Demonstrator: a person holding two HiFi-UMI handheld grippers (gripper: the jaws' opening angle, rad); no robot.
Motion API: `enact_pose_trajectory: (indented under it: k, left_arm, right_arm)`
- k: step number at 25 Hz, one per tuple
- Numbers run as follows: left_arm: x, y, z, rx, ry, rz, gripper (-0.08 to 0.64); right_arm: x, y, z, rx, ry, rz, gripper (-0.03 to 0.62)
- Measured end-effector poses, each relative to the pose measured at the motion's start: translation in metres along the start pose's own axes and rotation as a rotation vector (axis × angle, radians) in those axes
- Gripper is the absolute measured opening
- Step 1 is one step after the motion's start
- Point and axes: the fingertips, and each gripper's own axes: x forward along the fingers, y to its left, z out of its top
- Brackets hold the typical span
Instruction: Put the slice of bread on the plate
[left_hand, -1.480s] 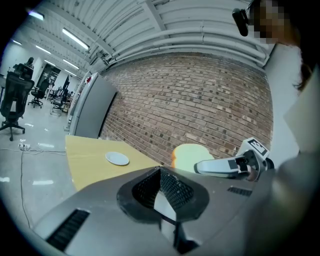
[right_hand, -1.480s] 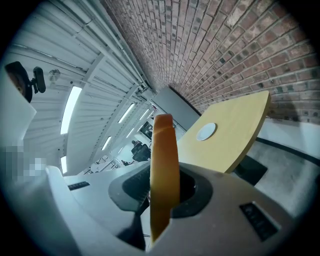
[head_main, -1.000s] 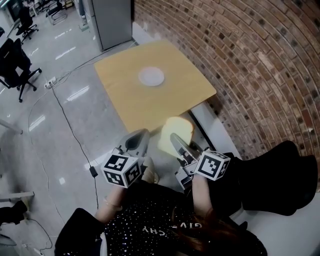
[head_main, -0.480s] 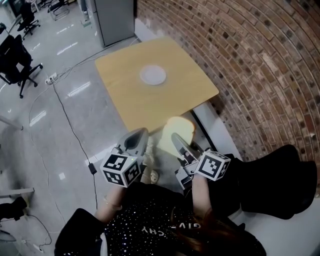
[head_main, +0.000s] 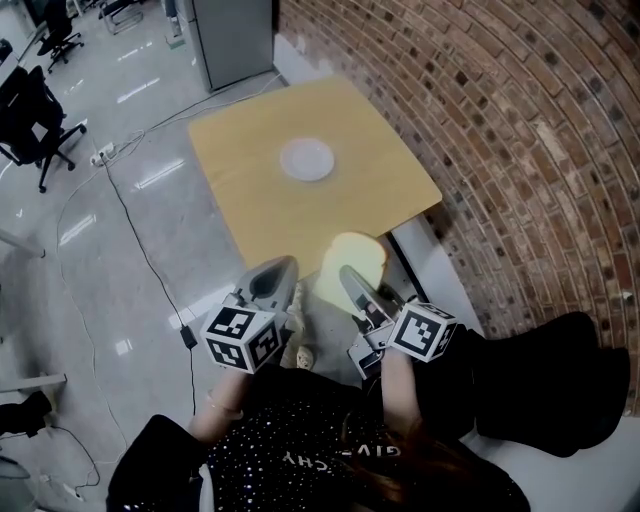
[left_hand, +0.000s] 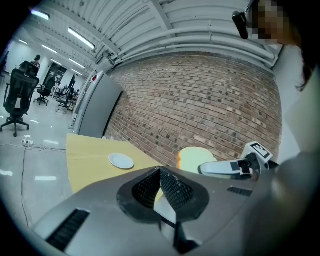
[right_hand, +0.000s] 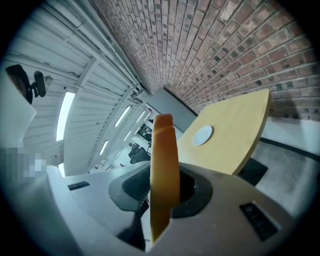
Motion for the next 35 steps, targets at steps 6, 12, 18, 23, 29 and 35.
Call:
enact_pose_trajectory:
  k: [6,12,18,23,29,35]
  left_arm:
    - [0.04,0.017,0.021,-0.007,0.008,0.0,0.011]
    - [0.076,0.043,0.039,-0.026,0.01,0.009,0.011]
    - [0.11,0.066,0.046,-0.064,0.026,0.005,0.011]
    - [0.136,0.088,0.054,-0.087,0.035,0.008,0.011]
    - [0.16,0.114,0.063,-0.112,0.05,0.022,0.011]
    - [0.18,0.138,0.069,-0.147,0.065,0.026,0.011]
  right_arm:
    - [0.028,-0.014,0.034,0.007,0.009,0.001,0.094]
    - [0.066,-0.027,0.065,0.001,0.041,0.006,0.094]
    - [0.103,-0.044,0.083,0.002,0.089,0.0,0.094]
    - [0.133,-0.06,0.099,0.015,0.119,-0.013,0.094]
    - [0.163,-0.076,0.113,0.031,0.161,-0.043,0.094]
    - [0.191,-0.092,0.123,0.038,0.204,-0.076,0.094]
